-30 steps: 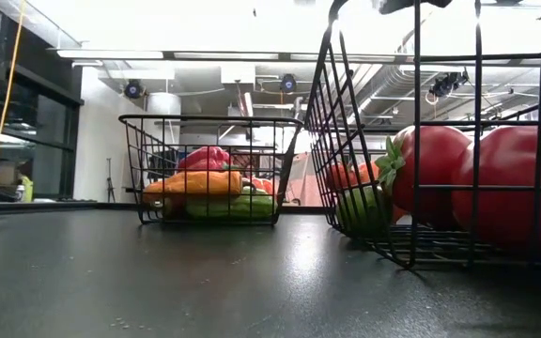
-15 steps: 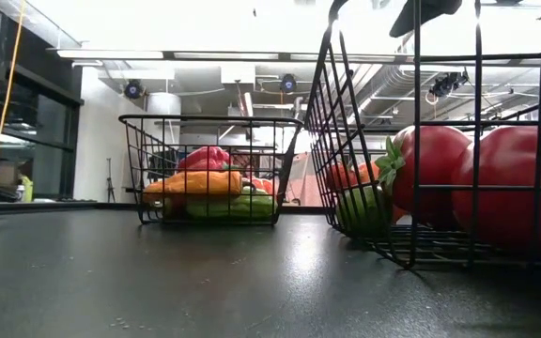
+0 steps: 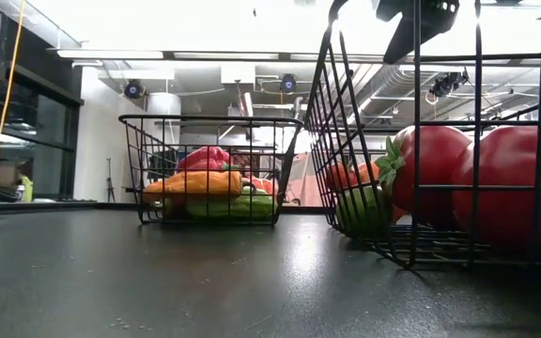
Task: Sort produce into baskets
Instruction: Put the white garlic into the top black wire basket
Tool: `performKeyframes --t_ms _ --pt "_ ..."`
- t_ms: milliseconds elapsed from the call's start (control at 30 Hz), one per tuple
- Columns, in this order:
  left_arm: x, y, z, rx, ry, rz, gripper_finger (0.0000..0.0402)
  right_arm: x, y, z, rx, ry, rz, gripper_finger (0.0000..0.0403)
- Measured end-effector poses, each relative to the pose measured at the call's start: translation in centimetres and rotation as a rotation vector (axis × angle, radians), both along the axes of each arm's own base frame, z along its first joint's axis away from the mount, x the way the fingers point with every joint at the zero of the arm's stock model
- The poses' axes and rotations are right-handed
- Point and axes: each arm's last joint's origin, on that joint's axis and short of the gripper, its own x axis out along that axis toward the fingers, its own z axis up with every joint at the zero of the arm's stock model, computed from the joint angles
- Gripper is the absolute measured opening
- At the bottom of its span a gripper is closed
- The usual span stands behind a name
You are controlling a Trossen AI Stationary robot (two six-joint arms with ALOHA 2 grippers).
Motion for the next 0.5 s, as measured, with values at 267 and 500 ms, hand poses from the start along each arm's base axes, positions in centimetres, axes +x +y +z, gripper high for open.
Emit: performKeyframes --t_ms 267,500 --pt "-0.1 -0.8 -1.5 0.014 0.031 0.002 0.0309 0.0 0.0 0.0 0.004 -0.012 -0.033 0.0367" --pt "0.4 -0.4 -2.1 0.053 -0.015 -0.011 0.0309 0.0 -0.1 0.0 0.003 -0.013 -0.036 0.0367"
